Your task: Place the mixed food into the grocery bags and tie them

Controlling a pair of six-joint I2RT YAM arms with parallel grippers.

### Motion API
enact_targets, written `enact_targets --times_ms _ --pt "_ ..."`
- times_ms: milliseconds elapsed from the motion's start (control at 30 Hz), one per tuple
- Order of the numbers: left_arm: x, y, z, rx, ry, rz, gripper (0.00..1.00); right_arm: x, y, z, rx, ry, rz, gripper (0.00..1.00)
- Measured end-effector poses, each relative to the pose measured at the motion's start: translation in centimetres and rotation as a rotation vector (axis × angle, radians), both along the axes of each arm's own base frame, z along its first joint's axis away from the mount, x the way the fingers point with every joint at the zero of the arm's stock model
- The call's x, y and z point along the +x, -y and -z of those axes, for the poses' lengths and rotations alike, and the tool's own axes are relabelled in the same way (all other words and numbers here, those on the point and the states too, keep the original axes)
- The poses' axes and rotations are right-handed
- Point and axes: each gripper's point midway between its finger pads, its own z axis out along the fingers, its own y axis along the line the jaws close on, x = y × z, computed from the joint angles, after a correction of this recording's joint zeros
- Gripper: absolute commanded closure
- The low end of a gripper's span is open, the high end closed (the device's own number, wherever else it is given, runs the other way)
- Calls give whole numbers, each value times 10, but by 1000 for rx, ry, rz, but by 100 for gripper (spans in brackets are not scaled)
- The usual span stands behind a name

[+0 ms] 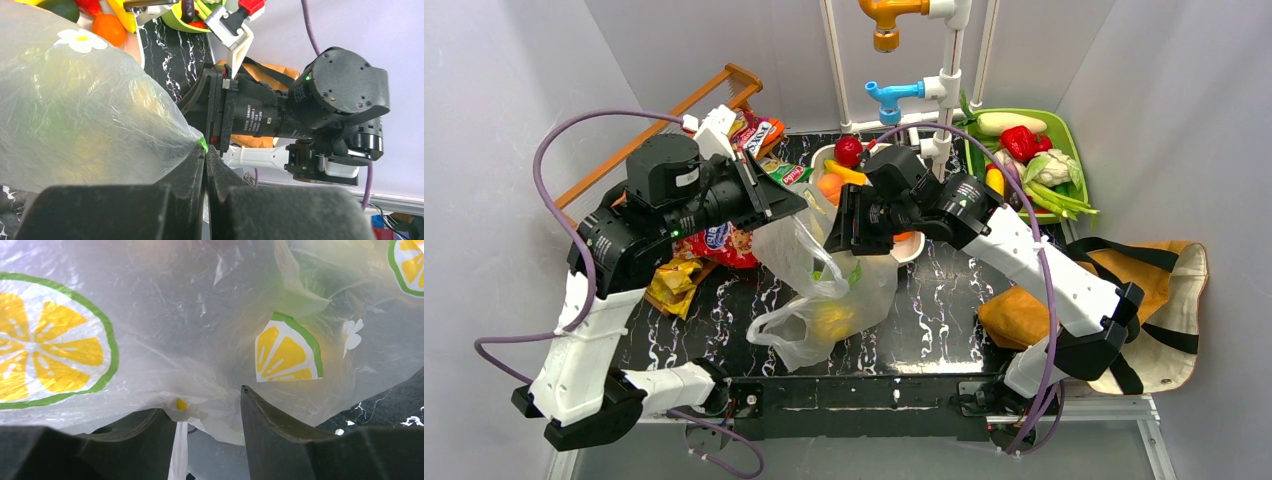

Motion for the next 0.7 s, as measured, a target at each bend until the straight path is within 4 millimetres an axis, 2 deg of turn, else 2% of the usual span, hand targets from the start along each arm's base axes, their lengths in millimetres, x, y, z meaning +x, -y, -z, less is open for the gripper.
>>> enact_targets --times_ms 133,333,500,533,600,700 --pt "-4 -4 -10 -7 12 -5 100 -1 0 0 0 1 -7 44" --pt "-13 -22 -44 22 83 -28 100 -1 5 8 -8 15 -2 45" --pt "-29 -38 -46 41 89 -39 100 0 11 8 -16 36 5 49" --pt "-32 -40 -45 44 85 -42 100 0 11 8 -18 36 3 55" --pt "-37 -46 -43 48 81 -53 100 0 9 10 -22 39 -4 80" --pt "-44 -57 -38 64 73 -76 100 -1 5 12 -24 42 -31 92"
